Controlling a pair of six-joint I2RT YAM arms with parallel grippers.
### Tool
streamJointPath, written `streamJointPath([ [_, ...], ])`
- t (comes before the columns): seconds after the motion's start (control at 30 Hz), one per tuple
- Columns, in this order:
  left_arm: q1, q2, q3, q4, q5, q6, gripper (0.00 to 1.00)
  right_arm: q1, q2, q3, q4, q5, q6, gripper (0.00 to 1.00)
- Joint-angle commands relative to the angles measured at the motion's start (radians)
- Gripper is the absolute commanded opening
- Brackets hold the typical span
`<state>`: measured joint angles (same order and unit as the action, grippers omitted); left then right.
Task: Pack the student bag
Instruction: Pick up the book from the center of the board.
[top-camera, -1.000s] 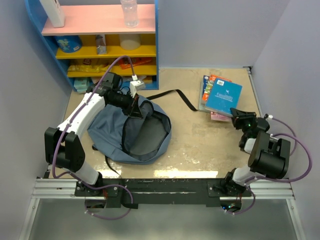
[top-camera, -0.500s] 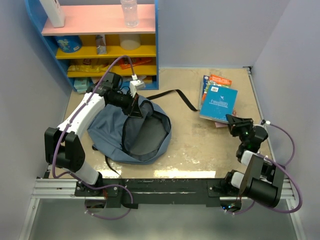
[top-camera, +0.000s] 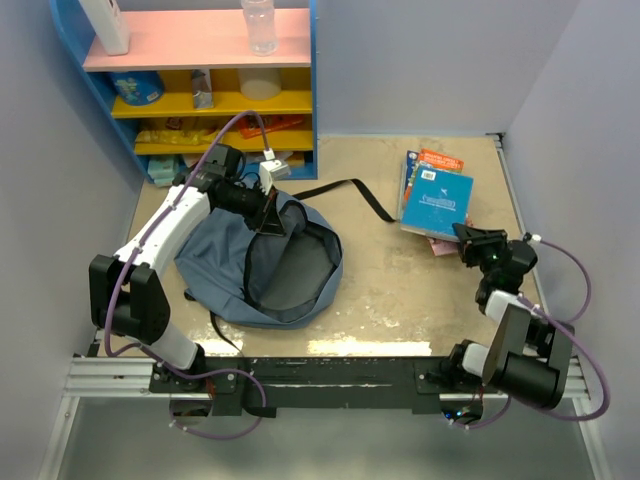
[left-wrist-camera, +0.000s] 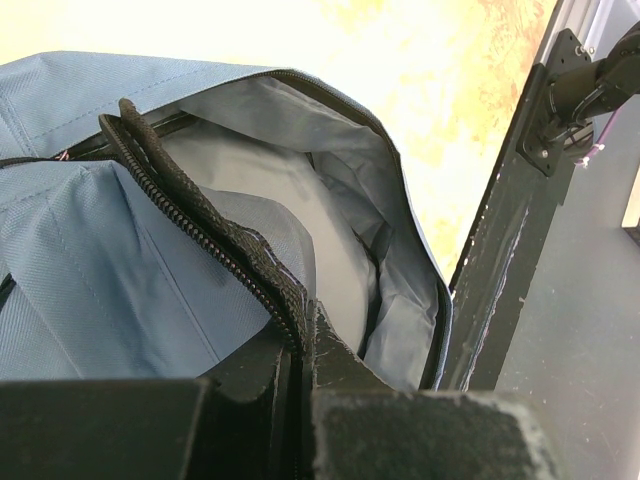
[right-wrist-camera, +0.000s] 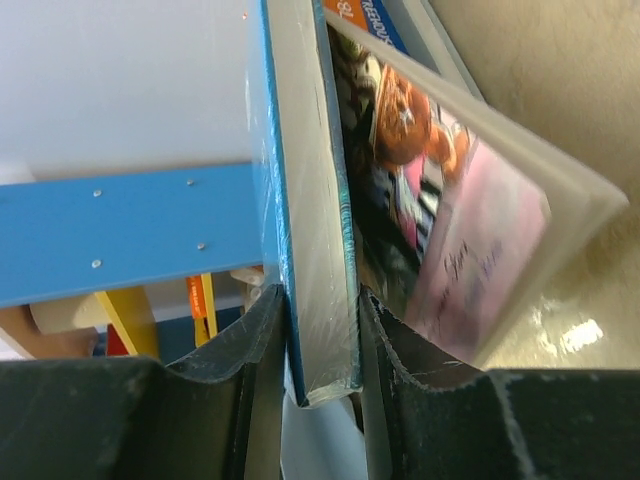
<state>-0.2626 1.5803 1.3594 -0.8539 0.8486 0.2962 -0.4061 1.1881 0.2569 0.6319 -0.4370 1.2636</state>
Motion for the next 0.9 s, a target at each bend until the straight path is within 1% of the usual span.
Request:
streamJointPath([
  [0.0, 0.008, -0.014, 0.026, 0.021, 0.023, -0.006, 0.00, 0.032, 0.131, 0.112, -0.052, 0.060, -0.046, 0.29],
  [0.03, 0.008, -0.014, 0.027, 0.018, 0.021, -0.005, 0.00, 0.036, 0.184, 0.123, -0.046, 0.052, -0.047, 0.34],
  [0.13, 0.008, -0.017, 0.035, 0.009, 0.017, 0.000, 0.00, 0.055, 0.249, 0.137, -0.020, 0.041, -0.052, 0.38],
  [0.2, 0.008, -0.020, 0.040, 0.003, 0.015, 0.004, 0.00, 0.069, 0.255, 0.142, -0.026, 0.069, -0.069, 0.43],
  [0.23, 0.008, -0.020, 0.040, -0.002, 0.017, 0.007, 0.00, 0.072, 0.260, 0.145, -0.029, 0.075, -0.072, 0.48],
  [0.27, 0.008, -0.022, 0.041, -0.005, 0.015, 0.011, 0.00, 0.075, 0.271, 0.146, -0.029, 0.083, -0.073, 0.50],
  [0.43, 0.006, -0.020, 0.047, -0.010, 0.015, 0.011, 0.00, 0.089, 0.317, 0.156, 0.015, 0.095, -0.056, 0.53],
  [0.53, 0.008, -0.019, 0.049, -0.013, 0.014, 0.011, 0.00, 0.107, 0.356, 0.168, 0.051, 0.106, -0.032, 0.52],
  [0.6, 0.008, -0.019, 0.047, -0.016, 0.010, 0.015, 0.00, 0.116, 0.389, 0.165, 0.095, 0.103, -0.001, 0.48],
  [0.67, 0.010, -0.020, 0.049, -0.020, 0.009, 0.017, 0.00, 0.121, 0.403, 0.159, 0.167, 0.095, 0.031, 0.29],
  [0.7, 0.010, -0.022, 0.049, -0.022, 0.007, 0.018, 0.00, 0.121, 0.413, 0.156, 0.201, 0.092, 0.039, 0.12],
  [0.73, 0.011, -0.022, 0.049, -0.025, 0.007, 0.020, 0.00, 0.121, 0.415, 0.153, 0.216, 0.084, 0.043, 0.04],
  [0.77, 0.011, -0.022, 0.047, -0.027, 0.007, 0.020, 0.00, 0.124, 0.412, 0.147, 0.224, 0.080, 0.048, 0.00],
  [0.87, 0.013, -0.023, 0.047, -0.027, 0.007, 0.020, 0.00, 0.131, 0.358, 0.111, 0.279, 0.069, 0.065, 0.00],
])
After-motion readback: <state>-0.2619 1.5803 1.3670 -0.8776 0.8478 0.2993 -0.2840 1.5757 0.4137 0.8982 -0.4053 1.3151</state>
